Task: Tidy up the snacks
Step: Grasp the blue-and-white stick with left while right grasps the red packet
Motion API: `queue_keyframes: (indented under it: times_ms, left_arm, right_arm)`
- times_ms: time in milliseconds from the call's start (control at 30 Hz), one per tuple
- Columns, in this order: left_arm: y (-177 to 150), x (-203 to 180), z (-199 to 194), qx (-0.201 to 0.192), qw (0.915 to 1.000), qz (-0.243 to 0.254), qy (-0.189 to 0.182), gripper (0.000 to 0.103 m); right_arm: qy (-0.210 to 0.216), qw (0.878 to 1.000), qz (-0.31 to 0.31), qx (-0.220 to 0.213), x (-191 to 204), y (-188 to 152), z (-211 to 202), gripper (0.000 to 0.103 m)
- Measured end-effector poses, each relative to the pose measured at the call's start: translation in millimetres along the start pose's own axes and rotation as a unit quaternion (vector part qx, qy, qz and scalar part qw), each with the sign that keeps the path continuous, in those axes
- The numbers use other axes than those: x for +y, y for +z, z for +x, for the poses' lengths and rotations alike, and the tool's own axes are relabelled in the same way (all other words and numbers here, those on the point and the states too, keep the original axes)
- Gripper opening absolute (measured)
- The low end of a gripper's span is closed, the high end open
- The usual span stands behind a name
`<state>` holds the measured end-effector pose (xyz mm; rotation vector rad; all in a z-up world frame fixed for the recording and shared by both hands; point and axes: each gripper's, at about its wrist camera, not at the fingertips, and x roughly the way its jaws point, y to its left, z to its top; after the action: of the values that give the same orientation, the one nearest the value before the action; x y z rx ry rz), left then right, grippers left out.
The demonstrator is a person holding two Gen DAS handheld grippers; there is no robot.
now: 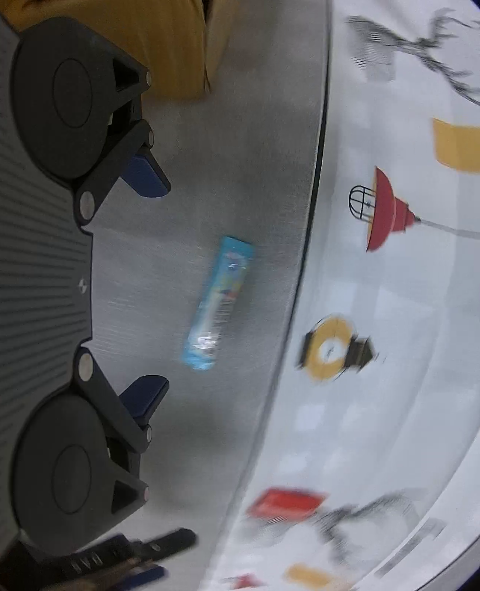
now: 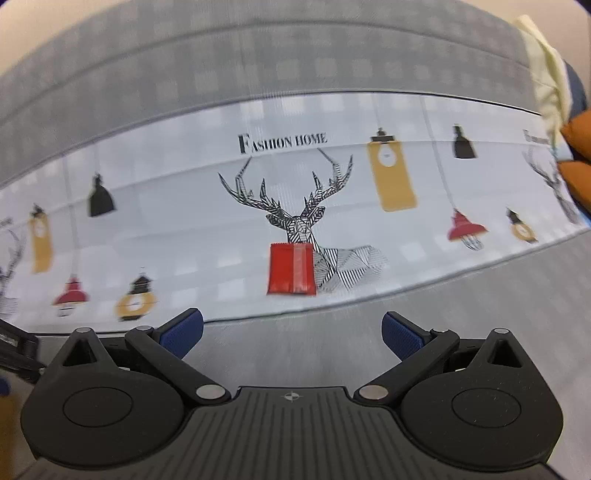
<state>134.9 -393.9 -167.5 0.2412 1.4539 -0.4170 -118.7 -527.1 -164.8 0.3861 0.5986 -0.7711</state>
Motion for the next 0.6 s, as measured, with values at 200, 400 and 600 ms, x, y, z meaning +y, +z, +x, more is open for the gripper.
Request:
queue_keyframes:
  times_ms: [200,400,600]
  left_arm:
    - [30.3,-8.4,51.0,0.044,0.9957,-0.078,-0.024,0.103]
    - [24.4,-26.1,59.4,0.02,0.9979,-0.055,0.026,0.101]
    - [10.5,-26.2,30.5,-0.04,0.999,0.009,0.018,0.012]
  right_arm:
    - [0.011,1.0,0.018,0.023,-0.8,7.2,84.1,0.102]
    - [-0.011,0.998,0.03,0.047,3.8,20.1,149.3,0.102]
    - [-0.005,0.999,-0.038,0.019,15.9,15.1,160.9,0.053]
